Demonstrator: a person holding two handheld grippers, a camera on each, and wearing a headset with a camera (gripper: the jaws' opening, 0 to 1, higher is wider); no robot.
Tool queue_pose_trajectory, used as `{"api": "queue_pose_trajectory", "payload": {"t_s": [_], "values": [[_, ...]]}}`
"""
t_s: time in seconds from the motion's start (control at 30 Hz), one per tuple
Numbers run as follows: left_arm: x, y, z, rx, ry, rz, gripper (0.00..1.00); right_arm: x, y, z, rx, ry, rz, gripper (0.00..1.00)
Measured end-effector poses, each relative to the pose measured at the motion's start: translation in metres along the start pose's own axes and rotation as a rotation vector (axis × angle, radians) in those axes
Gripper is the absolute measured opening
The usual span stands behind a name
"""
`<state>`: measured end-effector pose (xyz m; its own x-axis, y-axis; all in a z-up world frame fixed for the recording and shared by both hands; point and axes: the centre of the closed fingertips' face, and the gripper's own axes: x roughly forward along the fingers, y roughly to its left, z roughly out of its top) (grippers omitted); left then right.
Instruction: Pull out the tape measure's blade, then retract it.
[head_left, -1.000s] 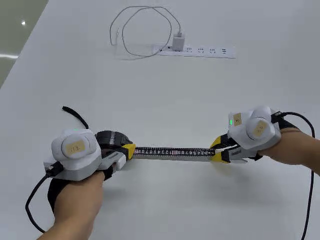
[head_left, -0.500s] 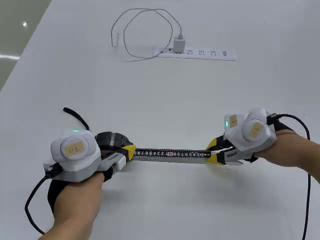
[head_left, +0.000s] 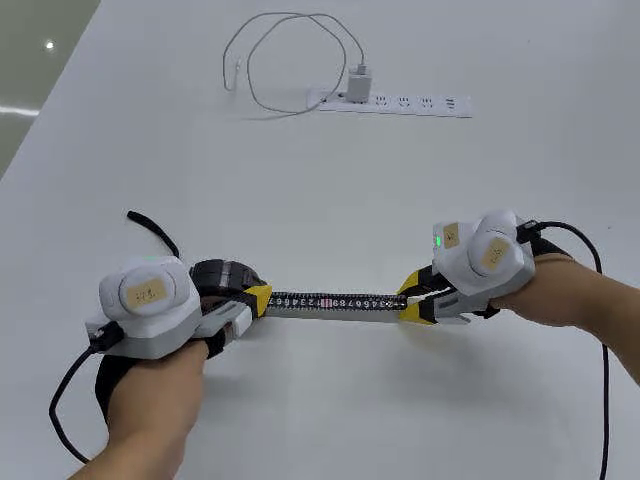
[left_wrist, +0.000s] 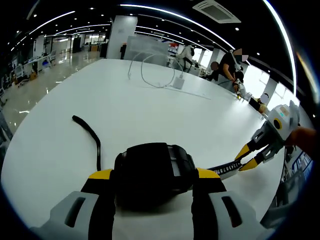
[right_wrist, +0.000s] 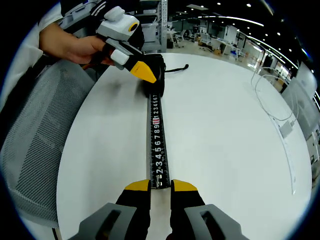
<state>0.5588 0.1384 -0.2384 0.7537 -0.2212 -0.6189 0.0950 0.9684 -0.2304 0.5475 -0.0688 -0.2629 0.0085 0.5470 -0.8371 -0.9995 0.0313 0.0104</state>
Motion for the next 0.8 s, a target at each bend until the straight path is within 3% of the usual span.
{"api": "queue_pose_trajectory", "payload": {"t_s": [0.8], "values": [[0.0, 0.001, 0.001, -0.019, 0.0, -0.006, 0.58, 0.016, -0.001, 0.026, -0.008, -0.031, 0.023, 0.1]]}}
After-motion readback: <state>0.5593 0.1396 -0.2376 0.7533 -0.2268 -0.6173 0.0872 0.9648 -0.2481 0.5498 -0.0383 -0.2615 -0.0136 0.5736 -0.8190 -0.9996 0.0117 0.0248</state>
